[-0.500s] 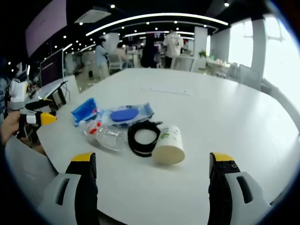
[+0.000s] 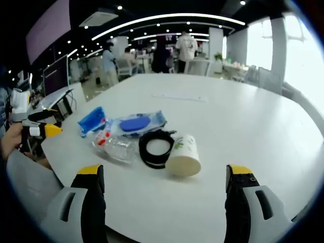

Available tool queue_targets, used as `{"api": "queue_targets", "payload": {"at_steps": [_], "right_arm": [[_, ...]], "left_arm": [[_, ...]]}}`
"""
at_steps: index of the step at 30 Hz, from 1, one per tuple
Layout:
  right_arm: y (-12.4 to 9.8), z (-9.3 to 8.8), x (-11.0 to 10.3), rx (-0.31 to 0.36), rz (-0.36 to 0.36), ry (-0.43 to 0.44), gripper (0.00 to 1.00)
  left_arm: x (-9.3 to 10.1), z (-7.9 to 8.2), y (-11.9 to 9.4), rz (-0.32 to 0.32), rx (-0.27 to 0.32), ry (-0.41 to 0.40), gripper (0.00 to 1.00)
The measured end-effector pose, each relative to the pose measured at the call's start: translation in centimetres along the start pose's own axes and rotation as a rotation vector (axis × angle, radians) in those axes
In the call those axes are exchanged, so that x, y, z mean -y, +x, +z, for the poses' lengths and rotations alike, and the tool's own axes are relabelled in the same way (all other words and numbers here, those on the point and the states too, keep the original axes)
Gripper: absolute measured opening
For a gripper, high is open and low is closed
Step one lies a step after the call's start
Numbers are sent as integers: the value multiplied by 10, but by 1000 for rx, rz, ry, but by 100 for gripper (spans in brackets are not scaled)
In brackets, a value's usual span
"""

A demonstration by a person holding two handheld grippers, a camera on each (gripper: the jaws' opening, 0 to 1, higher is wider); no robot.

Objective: Arrange the tabletop items into an orderly group along one side of the table until the central work area is clear of visible clutter.

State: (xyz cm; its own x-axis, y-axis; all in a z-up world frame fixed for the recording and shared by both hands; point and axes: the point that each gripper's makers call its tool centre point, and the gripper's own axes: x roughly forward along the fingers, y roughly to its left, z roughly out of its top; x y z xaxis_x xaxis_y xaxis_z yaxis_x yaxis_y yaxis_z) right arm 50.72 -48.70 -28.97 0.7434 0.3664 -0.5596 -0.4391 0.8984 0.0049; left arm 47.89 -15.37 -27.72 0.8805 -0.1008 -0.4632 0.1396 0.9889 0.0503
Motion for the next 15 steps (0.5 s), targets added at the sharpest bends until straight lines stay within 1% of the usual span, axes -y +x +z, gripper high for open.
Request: {"api": "queue_targets", "payload": {"at_steps": [7, 15], "right_arm": [[0, 0, -1, 2, 6, 1, 99], [0, -1, -3, -5, 9, -11, 99]], "left_arm": [[-1, -4, 2, 0, -18, 12, 99], [0, -3, 2, 0, -14, 10, 98]]}}
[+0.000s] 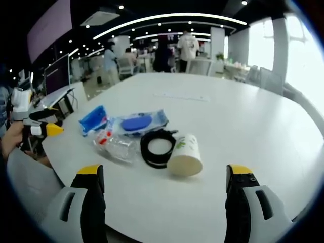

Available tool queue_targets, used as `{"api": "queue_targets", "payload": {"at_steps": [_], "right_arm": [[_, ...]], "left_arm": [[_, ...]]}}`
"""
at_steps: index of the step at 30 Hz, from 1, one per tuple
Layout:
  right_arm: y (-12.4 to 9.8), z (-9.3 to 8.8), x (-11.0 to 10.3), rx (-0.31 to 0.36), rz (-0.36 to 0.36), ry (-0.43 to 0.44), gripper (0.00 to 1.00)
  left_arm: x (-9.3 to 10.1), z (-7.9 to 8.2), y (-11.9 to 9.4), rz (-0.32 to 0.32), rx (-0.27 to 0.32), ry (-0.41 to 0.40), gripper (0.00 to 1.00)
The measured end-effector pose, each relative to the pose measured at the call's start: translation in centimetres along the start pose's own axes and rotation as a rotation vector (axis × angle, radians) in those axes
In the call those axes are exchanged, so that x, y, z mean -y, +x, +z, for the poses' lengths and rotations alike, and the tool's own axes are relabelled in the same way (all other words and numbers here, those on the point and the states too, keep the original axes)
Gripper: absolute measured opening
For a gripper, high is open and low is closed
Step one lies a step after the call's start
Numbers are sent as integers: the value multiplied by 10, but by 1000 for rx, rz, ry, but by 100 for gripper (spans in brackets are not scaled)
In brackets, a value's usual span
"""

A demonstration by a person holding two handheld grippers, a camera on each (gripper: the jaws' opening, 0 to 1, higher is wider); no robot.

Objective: Arrange the tabletop items into an orderly group along one side of the table until the central work area is clear of visible clutter.

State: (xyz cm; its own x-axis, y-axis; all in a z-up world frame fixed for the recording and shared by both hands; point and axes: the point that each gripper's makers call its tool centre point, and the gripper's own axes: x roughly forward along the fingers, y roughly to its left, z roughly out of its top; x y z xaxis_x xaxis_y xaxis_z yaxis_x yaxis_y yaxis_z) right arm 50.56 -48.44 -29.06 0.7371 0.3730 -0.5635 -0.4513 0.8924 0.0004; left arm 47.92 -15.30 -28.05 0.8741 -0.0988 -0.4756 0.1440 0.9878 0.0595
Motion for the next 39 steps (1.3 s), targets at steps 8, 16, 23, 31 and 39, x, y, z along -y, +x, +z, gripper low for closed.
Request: {"api": "queue_targets", "payload": {"at_steps": [8, 16, 23, 31, 39], "right_arm": [[2, -2, -6, -19, 12, -43, 99], [4, 0, -13, -10, 42, -54, 99], [5, 5, -24, -5, 88, -66, 99], [10, 18, -39, 2, 145, -119, 99], [21, 36, -58, 2, 209, -221, 99]], "left_arm": [[3, -1, 1, -9, -7, 6, 98], [4, -1, 2, -13, -12, 5, 98], [4, -1, 2, -17, -10, 4, 98], [6, 1, 2, -23, -2, -2, 98], [10, 2, -2, -43, 7, -43, 97]]}}
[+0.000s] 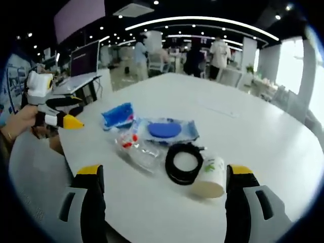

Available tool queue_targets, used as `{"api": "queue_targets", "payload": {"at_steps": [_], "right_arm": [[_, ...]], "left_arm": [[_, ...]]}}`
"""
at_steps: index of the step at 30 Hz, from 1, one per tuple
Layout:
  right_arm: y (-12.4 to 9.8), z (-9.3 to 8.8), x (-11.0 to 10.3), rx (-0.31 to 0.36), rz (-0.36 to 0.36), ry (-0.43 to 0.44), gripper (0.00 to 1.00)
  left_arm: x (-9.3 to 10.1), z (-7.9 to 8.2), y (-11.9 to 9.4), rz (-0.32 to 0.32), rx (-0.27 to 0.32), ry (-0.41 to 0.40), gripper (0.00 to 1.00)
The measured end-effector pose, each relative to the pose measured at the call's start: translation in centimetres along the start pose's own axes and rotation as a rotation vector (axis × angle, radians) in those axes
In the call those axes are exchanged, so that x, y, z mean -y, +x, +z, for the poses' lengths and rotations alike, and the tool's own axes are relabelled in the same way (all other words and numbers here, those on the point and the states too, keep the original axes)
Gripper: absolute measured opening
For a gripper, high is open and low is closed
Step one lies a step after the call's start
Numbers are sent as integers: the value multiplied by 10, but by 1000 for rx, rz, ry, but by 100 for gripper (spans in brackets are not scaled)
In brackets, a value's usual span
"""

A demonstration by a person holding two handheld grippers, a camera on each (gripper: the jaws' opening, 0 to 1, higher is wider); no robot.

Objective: Arrange the tabletop items into an orderly group along one side of the table until the central work area is clear of visible clutter.

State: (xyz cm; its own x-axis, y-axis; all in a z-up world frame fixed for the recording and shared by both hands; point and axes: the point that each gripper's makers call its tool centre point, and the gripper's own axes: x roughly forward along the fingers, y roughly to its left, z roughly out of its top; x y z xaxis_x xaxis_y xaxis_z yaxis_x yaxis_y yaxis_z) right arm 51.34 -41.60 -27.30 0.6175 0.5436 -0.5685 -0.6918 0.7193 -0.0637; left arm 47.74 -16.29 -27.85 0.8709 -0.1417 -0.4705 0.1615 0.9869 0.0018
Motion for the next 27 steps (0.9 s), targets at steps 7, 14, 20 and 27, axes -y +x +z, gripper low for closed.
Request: {"api": "queue_targets", "payload": {"at_steps": [7, 14, 20, 27], "right_arm": [[18, 12, -8, -2, 43, -80, 99], [38, 11, -16, -30, 99, -127, 99], [54, 14, -20, -36, 138, -164, 99], [68, 21, -29, -16, 213, -149, 99]], "left_arm": [[1, 0, -1, -2, -4, -2, 97], [2, 0, -1, -13, -1, -26, 97], [-1, -2, -1, -6, -11, -23, 97], [3, -4, 1, -26, -23, -29, 96]]}}
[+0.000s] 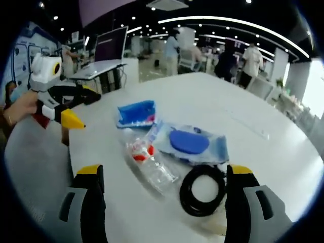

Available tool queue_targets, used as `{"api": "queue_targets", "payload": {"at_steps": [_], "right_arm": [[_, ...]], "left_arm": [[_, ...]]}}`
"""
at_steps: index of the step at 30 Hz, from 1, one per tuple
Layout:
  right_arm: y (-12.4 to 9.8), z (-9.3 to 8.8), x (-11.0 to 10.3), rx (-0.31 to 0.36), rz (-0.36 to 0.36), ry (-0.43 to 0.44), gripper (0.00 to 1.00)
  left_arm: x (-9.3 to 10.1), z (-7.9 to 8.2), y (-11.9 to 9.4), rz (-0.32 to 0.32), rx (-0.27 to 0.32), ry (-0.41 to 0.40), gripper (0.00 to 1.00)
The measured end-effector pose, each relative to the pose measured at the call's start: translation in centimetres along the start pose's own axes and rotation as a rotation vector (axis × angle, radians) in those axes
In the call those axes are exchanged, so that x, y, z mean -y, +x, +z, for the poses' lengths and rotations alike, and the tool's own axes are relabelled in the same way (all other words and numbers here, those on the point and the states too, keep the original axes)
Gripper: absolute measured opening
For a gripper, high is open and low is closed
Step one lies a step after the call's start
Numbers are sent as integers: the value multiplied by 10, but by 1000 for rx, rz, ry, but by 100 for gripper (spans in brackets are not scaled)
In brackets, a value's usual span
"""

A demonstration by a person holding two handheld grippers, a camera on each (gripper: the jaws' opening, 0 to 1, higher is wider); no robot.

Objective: Arrange the tabletop items into an orderly group along one side of the table until the central work area is clear of visible clutter.

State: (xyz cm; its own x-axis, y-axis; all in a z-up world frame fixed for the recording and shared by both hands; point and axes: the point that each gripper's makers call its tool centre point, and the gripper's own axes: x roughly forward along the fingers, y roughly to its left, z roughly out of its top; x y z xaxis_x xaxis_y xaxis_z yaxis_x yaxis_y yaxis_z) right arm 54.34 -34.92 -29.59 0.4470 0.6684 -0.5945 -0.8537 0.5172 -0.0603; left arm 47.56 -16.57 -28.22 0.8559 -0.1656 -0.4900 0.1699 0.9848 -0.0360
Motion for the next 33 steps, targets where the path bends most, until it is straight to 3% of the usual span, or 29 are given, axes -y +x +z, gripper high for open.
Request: {"api": "queue_targets", "payload": {"at_steps": [3, 5, 9, 28, 33], "right_arm": [[8, 3, -4, 6, 32, -5, 99], [14, 7, -8, 26, 60, -52, 99], [29, 4, -10, 2, 81, -89, 98], [70, -20, -15, -123, 201, -108, 70], [76, -29, -17, -176, 225, -167, 66]], "left_arm": [[-1, 1, 0, 4, 4, -2, 96], [-1, 0, 0, 3, 3, -4, 96], [0, -1, 0, -4, -4, 0, 96], [-6, -6, 2, 3, -22, -23, 95], [-4, -6, 2, -5, -23, -21, 94]]}}
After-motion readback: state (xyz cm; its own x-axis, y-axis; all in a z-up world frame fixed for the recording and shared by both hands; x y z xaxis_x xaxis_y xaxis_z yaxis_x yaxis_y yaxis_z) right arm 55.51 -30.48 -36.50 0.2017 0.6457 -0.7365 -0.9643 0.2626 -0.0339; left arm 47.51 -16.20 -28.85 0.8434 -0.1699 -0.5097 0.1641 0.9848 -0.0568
